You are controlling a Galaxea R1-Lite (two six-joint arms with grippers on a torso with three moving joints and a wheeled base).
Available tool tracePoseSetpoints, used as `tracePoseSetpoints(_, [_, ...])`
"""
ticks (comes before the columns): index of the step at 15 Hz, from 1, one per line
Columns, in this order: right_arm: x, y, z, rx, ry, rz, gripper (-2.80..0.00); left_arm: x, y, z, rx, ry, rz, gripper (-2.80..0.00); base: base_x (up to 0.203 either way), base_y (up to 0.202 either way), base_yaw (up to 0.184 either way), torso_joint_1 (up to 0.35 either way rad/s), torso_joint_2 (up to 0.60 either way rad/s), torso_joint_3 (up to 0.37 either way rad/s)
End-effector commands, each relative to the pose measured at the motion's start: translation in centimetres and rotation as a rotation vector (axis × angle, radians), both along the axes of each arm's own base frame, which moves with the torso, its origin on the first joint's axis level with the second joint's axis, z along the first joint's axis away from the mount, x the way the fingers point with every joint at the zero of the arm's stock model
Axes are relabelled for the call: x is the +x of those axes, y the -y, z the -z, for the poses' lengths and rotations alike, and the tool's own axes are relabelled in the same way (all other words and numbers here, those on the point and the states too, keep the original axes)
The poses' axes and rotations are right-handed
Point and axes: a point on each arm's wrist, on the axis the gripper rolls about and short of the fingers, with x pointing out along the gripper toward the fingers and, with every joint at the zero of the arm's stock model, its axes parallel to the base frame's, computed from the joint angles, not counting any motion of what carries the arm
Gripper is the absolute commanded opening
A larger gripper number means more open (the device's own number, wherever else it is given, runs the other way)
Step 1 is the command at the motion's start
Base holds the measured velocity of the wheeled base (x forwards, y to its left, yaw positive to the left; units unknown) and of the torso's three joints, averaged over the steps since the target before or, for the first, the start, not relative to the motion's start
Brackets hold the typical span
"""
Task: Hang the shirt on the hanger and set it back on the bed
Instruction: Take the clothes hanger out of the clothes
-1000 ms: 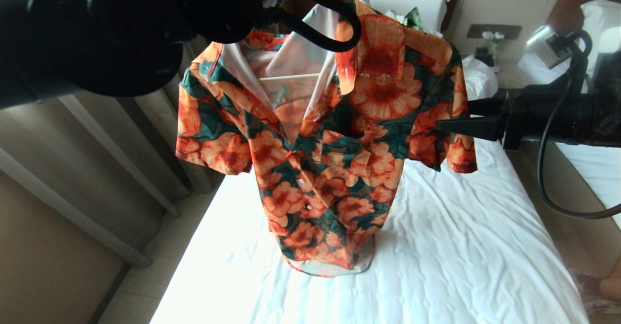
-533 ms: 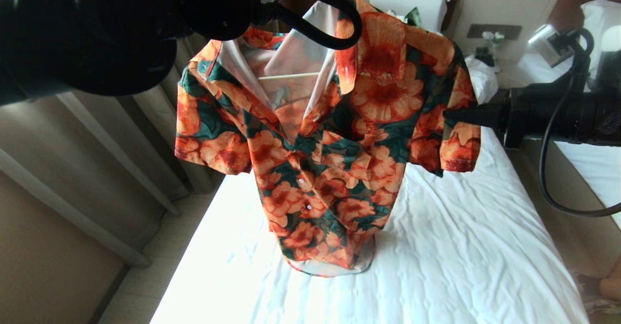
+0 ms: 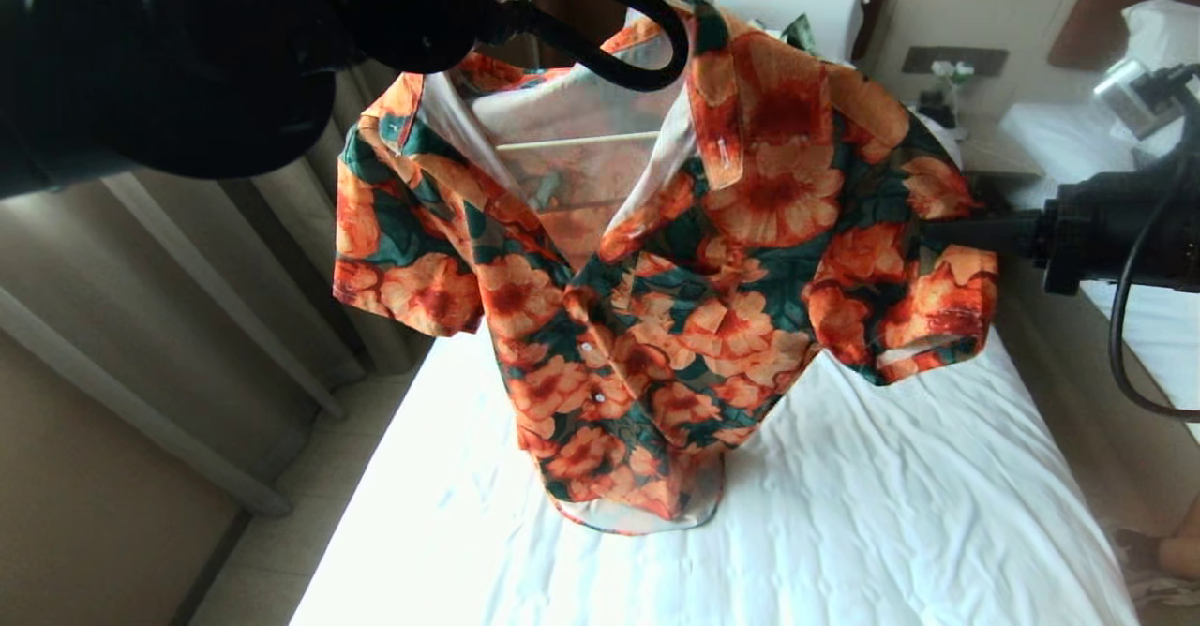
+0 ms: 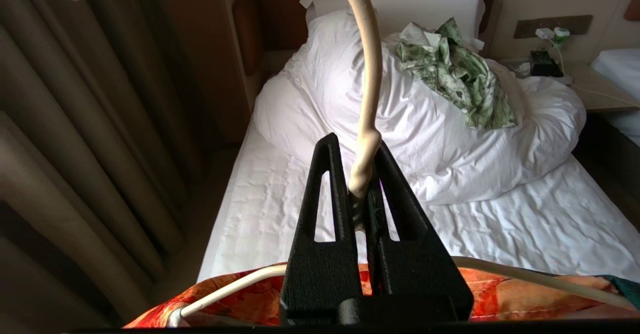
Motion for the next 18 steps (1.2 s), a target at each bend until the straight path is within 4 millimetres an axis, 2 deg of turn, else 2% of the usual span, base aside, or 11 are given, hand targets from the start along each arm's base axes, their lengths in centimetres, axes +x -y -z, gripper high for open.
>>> tracePoseSetpoints(1, [-0.9, 0.4, -0.4, -0.003, 0.000, 0.006, -2.80, 0.1, 0.0, 0.0, 0.001, 0.000, -0.006, -2.80, 0.000, 0.000, 0.000, 0.000, 0.00, 0.000])
tracePoseSetpoints(9, [-0.9, 1.6, 1.4, -0.027, -0.040, 0.055, -2.80, 0.4, 0.3, 0.3, 0.006, -0.005, -0.006, -2.80, 0.000, 0.000, 0.000, 0.000, 0.00, 0.000])
tracePoseSetpoints(13, [-0.8, 1.7, 1.7, -0.037, -0.032, 0.044, -2.80, 0.4, 0.3, 0.3, 0.005, -0.004, -0.006, -2.80, 0.000, 0.000, 0.000, 0.000, 0.00, 0.000])
tracePoseSetpoints(14, [-0.9, 1.7, 1.5, -0.040, -0.022, 0.032, 0.00, 0.3, 0.2, 0.2, 0.006, -0.002, -0.005, -2.80, 0.000, 0.000, 0.000, 0.000, 0.00, 0.000])
tracePoseSetpoints(18, [-1.4, 1.7, 0.6, -0.036, 0.001, 0.028, 0.00, 0.2, 0.1, 0.1, 0.004, 0.000, -0.005, -2.80, 0.000, 0.000, 0.000, 0.000, 0.00, 0.000])
